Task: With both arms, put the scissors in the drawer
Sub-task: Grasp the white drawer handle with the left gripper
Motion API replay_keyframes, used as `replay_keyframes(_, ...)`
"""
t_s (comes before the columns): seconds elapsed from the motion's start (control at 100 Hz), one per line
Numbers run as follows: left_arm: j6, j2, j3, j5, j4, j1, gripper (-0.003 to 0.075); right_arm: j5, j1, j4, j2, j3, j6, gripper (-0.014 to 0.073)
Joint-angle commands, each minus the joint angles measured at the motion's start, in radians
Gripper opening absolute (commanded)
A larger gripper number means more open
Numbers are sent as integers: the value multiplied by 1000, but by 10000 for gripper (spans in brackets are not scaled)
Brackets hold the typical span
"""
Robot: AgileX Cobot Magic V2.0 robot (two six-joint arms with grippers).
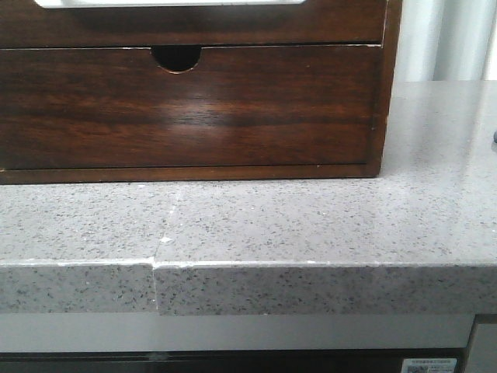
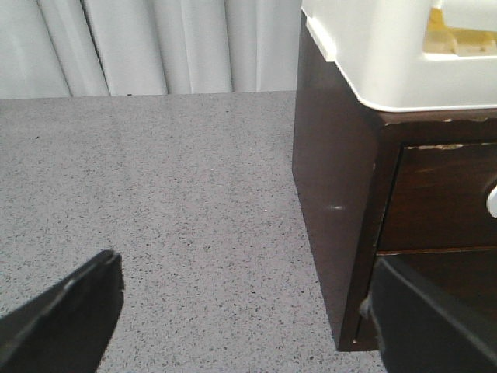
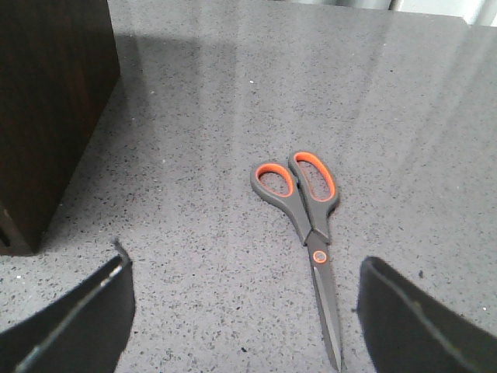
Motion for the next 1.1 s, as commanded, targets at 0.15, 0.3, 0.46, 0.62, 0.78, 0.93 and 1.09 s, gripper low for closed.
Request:
replay_keyframes(0.15,-4,13,-35,-84,-174,2,596,-79,-5,-16,10,-36,-6,546)
replay_keyframes(0.3,-5,35,-29,-82,-452,2,596,-81,-5,-10,10,-34,-6,546)
replay_keyframes(0.46,-5,114,-11,-36,-663,2,596,-81,-5,-10,10,-34,-6,546)
replay_keyframes(0.62,184,223,-11,84,-921,2,586,-81,-5,-10,10,-34,-6,546)
replay_keyframes(0.78,450,328,-11,190,-1224,2,470,-87,-5,-10,10,-34,-6,546)
replay_keyframes(0.93,613,421,-13,289,-1422,2,370,-87,-5,-10,10,-34,-6,546)
replay_keyframes(1.09,756,508,-17,391,-1595,2,363,-89,-5,-10,10,-34,-6,546)
